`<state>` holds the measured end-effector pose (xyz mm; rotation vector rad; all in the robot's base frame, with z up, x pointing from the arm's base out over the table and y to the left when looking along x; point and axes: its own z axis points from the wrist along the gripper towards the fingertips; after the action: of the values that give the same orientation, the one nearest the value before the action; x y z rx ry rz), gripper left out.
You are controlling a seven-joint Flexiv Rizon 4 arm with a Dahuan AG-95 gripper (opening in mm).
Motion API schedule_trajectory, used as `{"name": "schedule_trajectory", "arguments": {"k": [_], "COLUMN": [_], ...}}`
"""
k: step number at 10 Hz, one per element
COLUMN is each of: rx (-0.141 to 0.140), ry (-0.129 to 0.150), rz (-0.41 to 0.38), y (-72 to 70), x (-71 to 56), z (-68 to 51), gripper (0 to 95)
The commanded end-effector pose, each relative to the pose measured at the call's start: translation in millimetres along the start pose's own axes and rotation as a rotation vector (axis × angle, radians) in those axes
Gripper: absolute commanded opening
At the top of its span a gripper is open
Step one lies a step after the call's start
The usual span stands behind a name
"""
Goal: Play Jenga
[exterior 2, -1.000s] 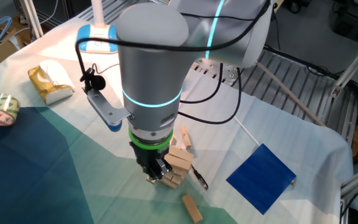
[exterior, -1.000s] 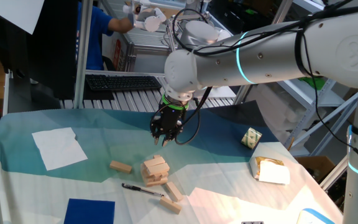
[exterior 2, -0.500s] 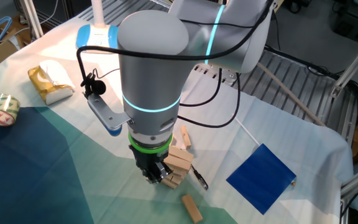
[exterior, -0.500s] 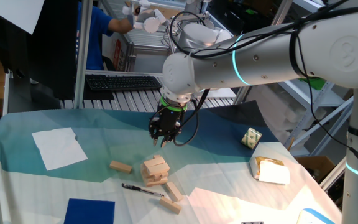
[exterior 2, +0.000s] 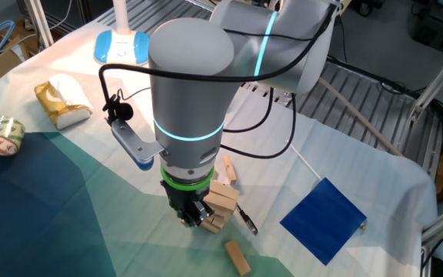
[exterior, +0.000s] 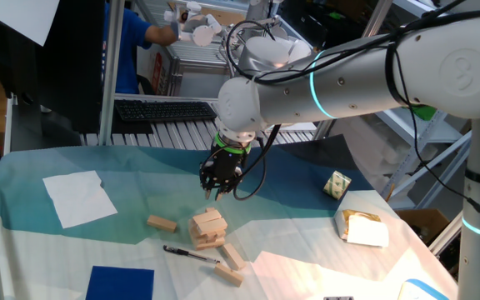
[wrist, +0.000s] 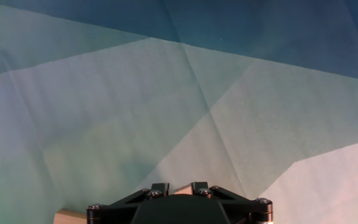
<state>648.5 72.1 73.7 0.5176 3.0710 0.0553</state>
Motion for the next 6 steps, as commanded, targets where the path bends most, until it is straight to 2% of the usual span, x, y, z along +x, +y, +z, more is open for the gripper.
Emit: {"name": "schedule_trajectory", "arguments": {"k": [1,6], "rx": [-0.004,-0.022], "ry": [0.003,0.011], "rz": [0.003,0.003], "y": [0.3,-1.4], "x": [-1.1,-2.4], "z": [1.4,7.5], "gripper": [38.0,38.0]}}
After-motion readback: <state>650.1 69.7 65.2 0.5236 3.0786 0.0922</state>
